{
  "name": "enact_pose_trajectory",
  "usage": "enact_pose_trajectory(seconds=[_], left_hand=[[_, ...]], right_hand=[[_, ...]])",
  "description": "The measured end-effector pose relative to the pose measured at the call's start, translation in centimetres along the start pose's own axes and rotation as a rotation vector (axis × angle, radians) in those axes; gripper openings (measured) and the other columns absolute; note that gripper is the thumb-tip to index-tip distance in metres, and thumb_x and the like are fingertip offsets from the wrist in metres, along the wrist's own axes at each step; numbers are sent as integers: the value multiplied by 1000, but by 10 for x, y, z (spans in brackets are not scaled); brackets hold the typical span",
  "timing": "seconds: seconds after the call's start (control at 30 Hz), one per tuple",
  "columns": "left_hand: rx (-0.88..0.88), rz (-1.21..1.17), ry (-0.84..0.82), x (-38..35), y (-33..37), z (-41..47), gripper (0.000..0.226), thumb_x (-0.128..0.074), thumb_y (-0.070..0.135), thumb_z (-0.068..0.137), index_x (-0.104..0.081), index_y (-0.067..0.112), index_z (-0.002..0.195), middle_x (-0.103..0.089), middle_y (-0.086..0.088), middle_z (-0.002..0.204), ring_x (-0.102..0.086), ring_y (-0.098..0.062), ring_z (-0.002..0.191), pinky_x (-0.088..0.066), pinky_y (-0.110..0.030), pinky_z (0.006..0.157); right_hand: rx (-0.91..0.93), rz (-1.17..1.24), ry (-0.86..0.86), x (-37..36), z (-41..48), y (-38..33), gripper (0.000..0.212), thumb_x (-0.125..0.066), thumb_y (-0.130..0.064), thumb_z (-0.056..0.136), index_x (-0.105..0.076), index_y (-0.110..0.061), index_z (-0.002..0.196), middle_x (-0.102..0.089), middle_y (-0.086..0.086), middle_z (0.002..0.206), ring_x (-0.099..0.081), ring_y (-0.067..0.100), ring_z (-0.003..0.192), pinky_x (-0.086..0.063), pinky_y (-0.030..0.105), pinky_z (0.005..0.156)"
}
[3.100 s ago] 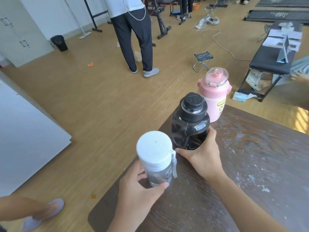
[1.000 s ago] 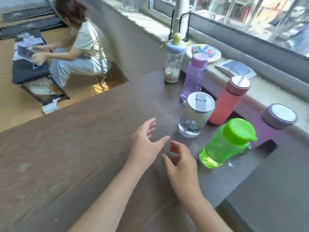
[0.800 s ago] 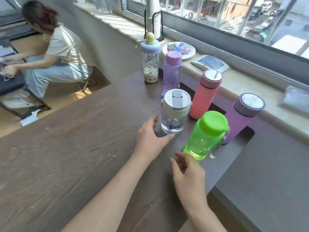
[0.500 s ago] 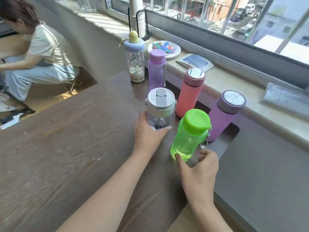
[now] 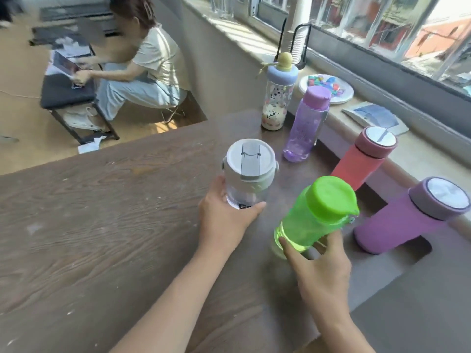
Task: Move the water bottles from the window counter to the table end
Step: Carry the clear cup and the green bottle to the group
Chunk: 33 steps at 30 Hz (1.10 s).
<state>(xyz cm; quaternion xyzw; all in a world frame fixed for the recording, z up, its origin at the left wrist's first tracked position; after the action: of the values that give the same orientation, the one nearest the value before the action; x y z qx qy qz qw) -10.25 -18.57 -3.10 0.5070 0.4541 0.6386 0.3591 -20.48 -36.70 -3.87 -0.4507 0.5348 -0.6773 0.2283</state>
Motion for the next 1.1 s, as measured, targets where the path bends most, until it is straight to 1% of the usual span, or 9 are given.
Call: enact_pose_trajectory(seconds=[0.17, 0.37, 0.53, 0.63, 0.7, 0.77, 0.83, 1.0, 1.1], left_hand=[[83, -27, 183, 115, -13, -22, 70, -101, 25, 54, -67, 32, 115, -77, 28, 105, -71, 11, 100, -54, -13, 86], [194, -5, 442, 248, -54, -62, 65, -99, 26, 52, -68, 38, 107, -77, 29, 105, -70, 13, 103, -54, -19, 88], [251, 29, 627, 341, -83, -119, 76, -100, 24, 52, -68, 36, 120, -78, 22, 111, -72, 8, 106, -55, -20, 89], [284, 22, 731, 389, -98, -164, 75, -98, 20, 53, -69, 39, 119, -79, 22, 112, -71, 8, 108, -61, -24, 86], [311, 17, 786, 415, -110, -190, 74, -99, 14, 54, -70, 41, 116, -78, 24, 112, -70, 9, 108, -60, -18, 82], [334, 19, 845, 434, -121, -213, 76, -100, 13, 54, -70, 42, 118, -77, 29, 113, -70, 12, 108, -54, -16, 90], [369, 4, 914, 448, -130, -234, 78, -101, 18, 53, -69, 43, 120, -77, 31, 115, -68, 15, 110, -51, -16, 95], [400, -38, 1056, 476, -146, -277, 75, -102, 15, 55, -67, 52, 111, -73, 39, 115, -66, 17, 111, -48, -15, 91], [385, -38, 1118, 491, -158, -297, 77, -102, 10, 56, -69, 46, 116, -76, 29, 119, -69, 8, 115, -51, -24, 98]], right_hand=[[108, -1, -240, -77, -12, -51, 50, -93, -27, 68, -53, -37, 97, -67, -24, 96, -60, -22, 87, -42, -2, 67], [222, 47, -525, -191, -67, -113, 50, -91, -33, 70, -55, -36, 104, -69, -24, 97, -63, -17, 93, -46, 2, 70], [281, 56, -693, -279, -129, -153, 48, -90, -33, 70, -55, -37, 102, -68, -25, 93, -64, -18, 83, -48, 4, 65], [324, 33, -779, -324, -164, -179, 48, -89, -32, 71, -54, -33, 104, -65, -24, 92, -61, -21, 77, -44, 6, 64], [360, 22, -830, -352, -183, -191, 50, -88, -28, 73, -53, -30, 109, -62, -25, 91, -59, -22, 75, -42, 2, 62], [391, 8, -869, -378, -199, -199, 53, -87, -25, 75, -54, -26, 117, -61, -22, 93, -60, -12, 76, -39, 1, 61], [423, -15, -898, -403, -215, -207, 56, -87, -25, 76, -56, -20, 123, -63, -10, 100, -59, 4, 81, -42, 13, 72], [481, -85, -943, -468, -246, -220, 66, -87, -32, 75, -55, -12, 130, -69, 9, 121, -65, 27, 108, -43, 26, 83], [519, -124, -948, -502, -258, -228, 70, -87, -34, 74, -53, -10, 130, -67, 13, 125, -64, 31, 115, -44, 27, 85]])
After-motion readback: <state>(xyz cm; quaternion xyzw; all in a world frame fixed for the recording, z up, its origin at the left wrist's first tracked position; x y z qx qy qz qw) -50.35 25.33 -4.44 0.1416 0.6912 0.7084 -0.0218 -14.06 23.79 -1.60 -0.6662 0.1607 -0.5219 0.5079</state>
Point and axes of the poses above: each hand's wrist, its own z-axis towards the middle knuckle, its own x-axis out of the back of the hand, y = z × x, the point moved 3 cm from there along z, towards the middle knuckle
